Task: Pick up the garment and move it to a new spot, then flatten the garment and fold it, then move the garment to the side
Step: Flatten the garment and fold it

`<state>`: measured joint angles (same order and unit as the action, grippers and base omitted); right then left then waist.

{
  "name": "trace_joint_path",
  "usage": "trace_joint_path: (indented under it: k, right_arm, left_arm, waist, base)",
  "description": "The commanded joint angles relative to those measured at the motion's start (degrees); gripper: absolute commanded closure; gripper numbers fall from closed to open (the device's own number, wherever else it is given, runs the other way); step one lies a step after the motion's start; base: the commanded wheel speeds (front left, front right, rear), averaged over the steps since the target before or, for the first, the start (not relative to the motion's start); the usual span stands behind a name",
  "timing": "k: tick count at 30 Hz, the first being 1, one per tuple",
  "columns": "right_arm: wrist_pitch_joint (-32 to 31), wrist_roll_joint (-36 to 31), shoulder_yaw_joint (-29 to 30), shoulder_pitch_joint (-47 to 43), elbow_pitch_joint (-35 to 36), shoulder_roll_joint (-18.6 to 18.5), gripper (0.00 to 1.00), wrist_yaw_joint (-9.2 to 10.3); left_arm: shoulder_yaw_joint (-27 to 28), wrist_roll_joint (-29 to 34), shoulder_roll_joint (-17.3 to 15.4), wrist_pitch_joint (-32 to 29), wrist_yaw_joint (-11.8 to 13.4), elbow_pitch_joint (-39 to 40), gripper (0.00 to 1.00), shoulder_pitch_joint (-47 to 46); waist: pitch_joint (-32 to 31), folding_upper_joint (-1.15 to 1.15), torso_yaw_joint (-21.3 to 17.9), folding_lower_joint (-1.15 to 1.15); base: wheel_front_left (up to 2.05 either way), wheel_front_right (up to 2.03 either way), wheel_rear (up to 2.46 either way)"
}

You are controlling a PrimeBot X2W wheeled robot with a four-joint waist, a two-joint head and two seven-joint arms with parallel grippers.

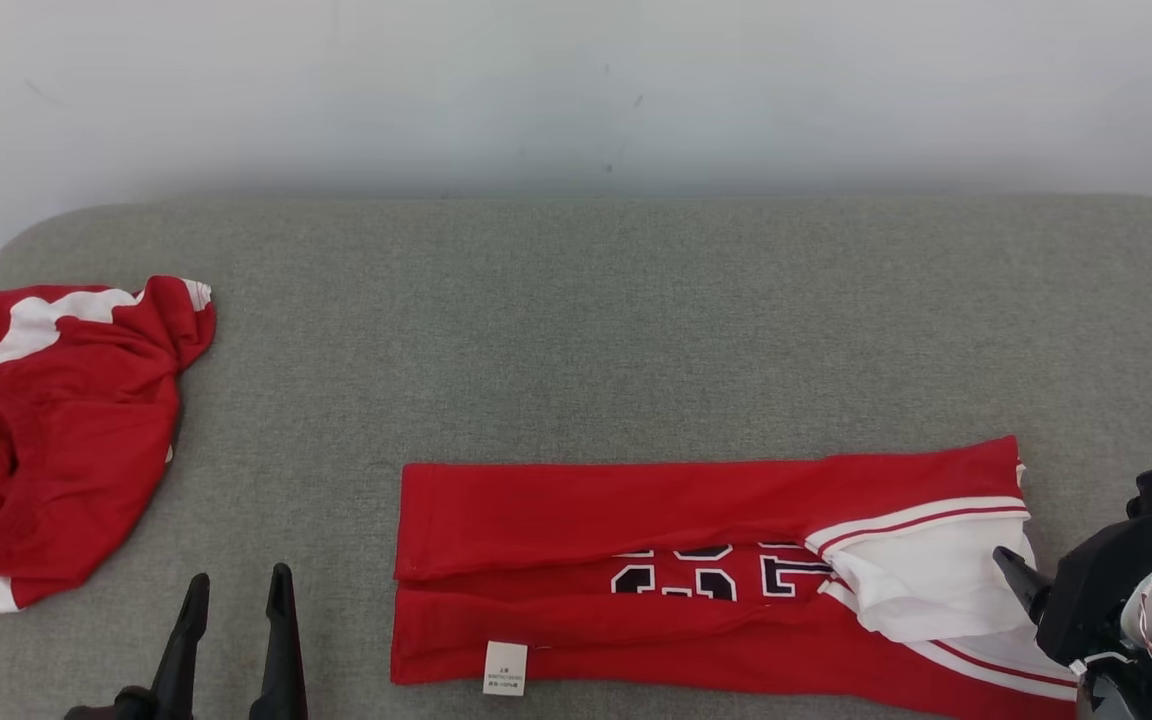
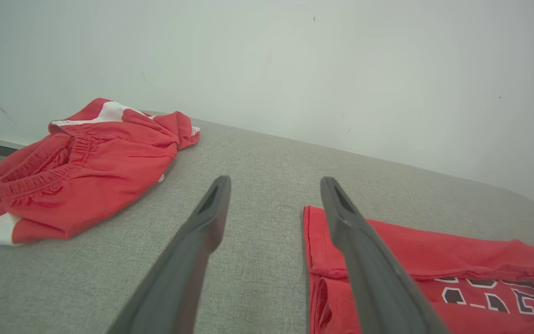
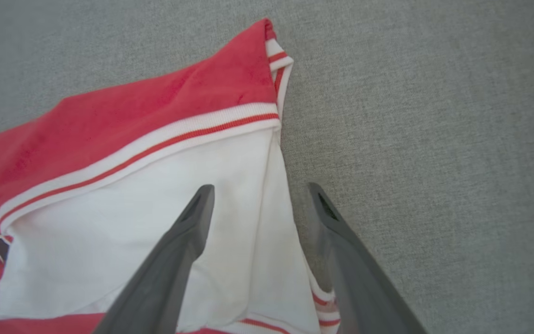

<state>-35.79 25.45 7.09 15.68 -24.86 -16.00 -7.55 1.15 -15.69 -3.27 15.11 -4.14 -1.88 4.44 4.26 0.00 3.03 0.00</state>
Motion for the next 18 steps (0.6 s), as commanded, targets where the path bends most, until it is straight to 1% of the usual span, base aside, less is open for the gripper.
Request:
trace_joint_path:
  k: [1, 6, 11, 17, 18]
  right_arm:
    - [0.0, -0.6, 0.2, 0.8, -1.0, -0.3, 0.00, 0.14]
    - [-0.2, -2.4, 1.1, 2.6, -5.7, 0.2, 0.00, 0.14]
    - [-1.3, -2.7, 1.0, 2.8, -9.0, 1.2, 0.00, 0.14]
    - [-1.3, -2.4, -0.2, 3.4, -10.5, 2.7, 0.00, 0.00]
    - [-1.2, -2.3, -0.4, 3.6, -10.7, 2.8, 0.17, 0.00]
  left_arm:
    - [0.0, 0.8, 0.2, 0.0, -0.4, 0.1, 0.00, -0.8]
    - [-0.1, 0.9, 0.3, 0.0, -0.7, -0.7, 0.00, -1.9]
    - [0.0, 0.8, 0.4, 0.0, -0.8, -1.4, 0.00, -2.4]
    - [-0.3, 0.2, 0.4, 0.0, 0.0, -2.6, 0.00, -2.8]
    - [-0.3, 0.3, 0.4, 0.0, -0.1, -2.9, 0.00, -2.9]
  waist:
    - [1.0, 0.00, 0.9, 0.00]
    - [1.9, 0.00, 1.9, 0.00]
    - [2.4, 0.00, 2.4, 0.00]
    - [2.5, 0.00, 2.5, 0.00]
    - [2.5, 0.00, 2.4, 0.00]
  base:
    - [0.00, 0.00, 0.00]
    - [0.00, 0.00, 0.00]
    - [0.00, 0.00, 0.00]
    - [0.00, 0.00, 0.00]
    - [0.00, 0.00, 0.00]
